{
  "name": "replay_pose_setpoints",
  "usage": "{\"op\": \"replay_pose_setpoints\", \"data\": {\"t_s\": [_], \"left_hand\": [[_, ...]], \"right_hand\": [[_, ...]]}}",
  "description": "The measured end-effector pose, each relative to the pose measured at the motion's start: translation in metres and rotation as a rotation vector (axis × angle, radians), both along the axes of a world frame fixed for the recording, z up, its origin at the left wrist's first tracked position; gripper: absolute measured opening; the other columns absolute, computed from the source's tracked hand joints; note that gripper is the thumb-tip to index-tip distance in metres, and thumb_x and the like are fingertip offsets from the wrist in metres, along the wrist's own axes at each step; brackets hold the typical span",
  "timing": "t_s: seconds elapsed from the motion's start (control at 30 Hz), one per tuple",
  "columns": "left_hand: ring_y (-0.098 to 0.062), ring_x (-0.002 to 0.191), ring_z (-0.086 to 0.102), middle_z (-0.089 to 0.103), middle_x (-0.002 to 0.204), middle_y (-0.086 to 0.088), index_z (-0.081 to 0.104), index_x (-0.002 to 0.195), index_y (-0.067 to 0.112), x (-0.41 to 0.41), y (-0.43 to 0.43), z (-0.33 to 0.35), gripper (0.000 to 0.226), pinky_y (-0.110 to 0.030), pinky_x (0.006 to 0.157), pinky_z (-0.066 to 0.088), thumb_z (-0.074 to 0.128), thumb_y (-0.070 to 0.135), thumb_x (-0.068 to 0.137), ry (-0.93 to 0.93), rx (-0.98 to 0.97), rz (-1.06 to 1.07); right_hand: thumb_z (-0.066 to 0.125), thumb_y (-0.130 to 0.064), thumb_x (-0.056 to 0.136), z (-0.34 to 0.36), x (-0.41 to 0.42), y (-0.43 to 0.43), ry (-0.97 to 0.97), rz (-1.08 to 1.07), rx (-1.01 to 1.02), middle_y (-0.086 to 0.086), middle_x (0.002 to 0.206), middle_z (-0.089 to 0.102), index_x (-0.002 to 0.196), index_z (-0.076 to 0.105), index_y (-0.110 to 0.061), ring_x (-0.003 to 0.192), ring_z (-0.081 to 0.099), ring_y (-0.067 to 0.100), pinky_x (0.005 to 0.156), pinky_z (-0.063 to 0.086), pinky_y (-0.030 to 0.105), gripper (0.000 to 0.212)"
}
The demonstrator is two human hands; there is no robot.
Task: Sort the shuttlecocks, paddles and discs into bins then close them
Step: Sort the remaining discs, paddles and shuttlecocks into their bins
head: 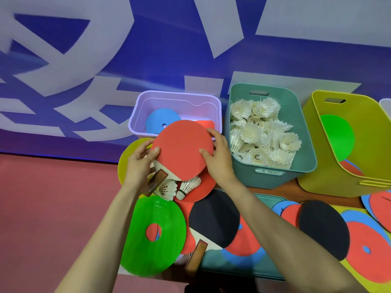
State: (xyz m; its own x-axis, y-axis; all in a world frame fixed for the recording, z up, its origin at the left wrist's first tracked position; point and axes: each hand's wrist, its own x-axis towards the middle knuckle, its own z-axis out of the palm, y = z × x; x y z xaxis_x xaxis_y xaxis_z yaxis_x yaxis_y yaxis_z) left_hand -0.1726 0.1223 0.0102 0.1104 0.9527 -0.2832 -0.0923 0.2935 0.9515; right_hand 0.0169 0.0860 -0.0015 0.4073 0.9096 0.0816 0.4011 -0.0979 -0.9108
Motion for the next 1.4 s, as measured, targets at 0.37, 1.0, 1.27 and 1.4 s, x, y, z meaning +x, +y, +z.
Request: {"op": "replay_pose_setpoints", "data": {"t_s": [0.37,1.0,1.27,1.4], "left_hand": [[-0.014,0.086,0.063,0.063,0.097,0.007,0.048,0.127,0.02,0.007,-0.068,-0.01,0.05,-0.032,0.071,0.055,0.059,-0.006,0.085,-0.105,0.144,0.2],[-0.011,0.076,0.06,0.058,0.104,-0.002,0.051,0.117,0.035,0.019,-0.118,-0.047,0.049,-0.026,0.062,0.05,0.061,-0.002,0.086,-0.064,0.039,0.267],[-0.012,0.08,0.06,0.057,0.106,-0.004,0.047,0.125,0.026,0.027,-0.124,-0.053,0.051,-0.024,0.059,0.049,0.062,-0.002,0.085,-0.068,-0.044,0.278],[-0.011,0.081,0.061,0.057,0.107,-0.003,0.046,0.128,0.023,0.034,-0.128,-0.053,0.053,-0.022,0.058,0.051,0.061,-0.003,0.085,-0.078,-0.068,0.289]], "right_hand": [[0.062,-0.01,0.085,-0.023,-0.006,-0.083,-0.196,0.078,-0.025,-0.003,0.108,0.043,0.112,0.05,-0.013,0.095,0.051,0.009,0.088,0.048,0.036,0.029],[0.086,-0.048,0.052,-0.099,0.031,-0.098,-0.312,0.056,-0.867,0.012,0.133,0.033,0.137,0.026,-0.011,0.128,0.029,0.031,0.103,0.027,0.035,0.111],[0.082,-0.01,0.067,-0.102,0.061,-0.1,0.129,0.007,-0.61,0.011,0.121,0.049,0.113,0.06,-0.015,0.104,0.051,0.018,0.086,0.039,0.021,0.051],[0.065,0.005,0.081,-0.09,0.082,-0.103,0.425,0.024,-0.564,0.013,0.117,0.06,0.116,0.06,-0.009,0.1,0.056,0.017,0.079,0.049,0.015,0.037]]}}
